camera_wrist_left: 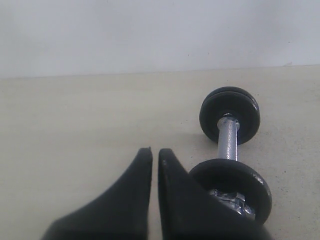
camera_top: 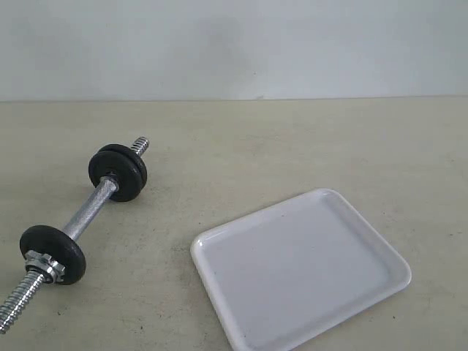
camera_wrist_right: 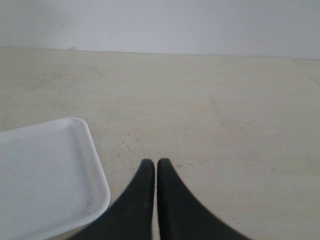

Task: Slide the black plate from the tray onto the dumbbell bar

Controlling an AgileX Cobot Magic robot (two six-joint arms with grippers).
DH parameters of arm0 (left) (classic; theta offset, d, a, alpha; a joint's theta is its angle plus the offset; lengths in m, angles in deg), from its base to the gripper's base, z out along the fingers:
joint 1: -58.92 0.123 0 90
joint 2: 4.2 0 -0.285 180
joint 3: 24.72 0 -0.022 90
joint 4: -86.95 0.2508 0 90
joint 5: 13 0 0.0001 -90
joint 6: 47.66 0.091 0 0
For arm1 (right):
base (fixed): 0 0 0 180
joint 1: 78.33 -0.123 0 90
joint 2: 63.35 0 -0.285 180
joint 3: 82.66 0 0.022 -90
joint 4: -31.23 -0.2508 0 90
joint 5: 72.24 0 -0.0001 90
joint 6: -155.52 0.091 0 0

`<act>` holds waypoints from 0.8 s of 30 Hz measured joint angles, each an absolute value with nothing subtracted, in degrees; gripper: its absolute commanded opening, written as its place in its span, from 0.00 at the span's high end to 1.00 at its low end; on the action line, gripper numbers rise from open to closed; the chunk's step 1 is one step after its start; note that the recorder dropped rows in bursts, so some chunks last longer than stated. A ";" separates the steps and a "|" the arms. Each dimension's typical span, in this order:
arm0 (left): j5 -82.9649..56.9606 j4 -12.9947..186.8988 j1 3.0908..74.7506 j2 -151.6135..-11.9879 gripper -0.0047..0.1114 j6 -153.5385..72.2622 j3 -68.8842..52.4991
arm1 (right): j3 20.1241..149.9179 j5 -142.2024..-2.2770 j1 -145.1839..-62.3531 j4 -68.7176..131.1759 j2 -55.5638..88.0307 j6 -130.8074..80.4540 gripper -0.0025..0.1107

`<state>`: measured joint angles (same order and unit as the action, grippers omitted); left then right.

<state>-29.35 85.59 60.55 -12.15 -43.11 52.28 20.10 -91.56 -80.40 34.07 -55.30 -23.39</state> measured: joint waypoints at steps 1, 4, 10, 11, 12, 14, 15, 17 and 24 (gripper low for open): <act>-29.35 85.59 60.55 -12.15 0.92 -43.11 52.28 | 20.10 -91.56 -80.40 34.07 -55.30 -23.39 0.98; -29.45 85.59 60.55 -12.15 0.92 -43.11 52.28 | 20.10 -91.56 -80.40 34.07 -55.30 -23.39 0.98; -29.45 85.46 60.55 -12.15 0.92 -44.35 52.28 | 20.10 -91.56 -80.40 34.07 -55.30 -23.39 0.98; -29.45 85.46 60.55 -12.15 0.92 -45.12 52.28 | 20.10 -91.56 -80.40 34.07 -55.30 -23.39 0.98; -29.45 85.46 60.55 -12.15 0.92 -45.82 52.28 | 20.10 -91.56 -80.40 34.07 -55.30 -23.39 0.98; -29.45 85.46 60.55 -12.15 0.92 -46.94 52.28 | 20.10 -91.56 -80.40 34.07 -55.30 -23.39 0.98; -29.45 85.46 60.55 -12.15 0.92 -47.14 52.28 | 20.10 -91.56 -80.40 34.07 -55.30 -23.39 0.98; -29.45 85.46 60.55 -12.15 0.92 -47.66 52.28 | 20.10 -91.56 -80.40 34.07 -55.30 -23.39 0.98; -29.45 85.46 60.55 -12.15 0.92 -47.66 52.28 | 20.10 -91.56 -80.40 34.07 -55.30 -23.39 0.98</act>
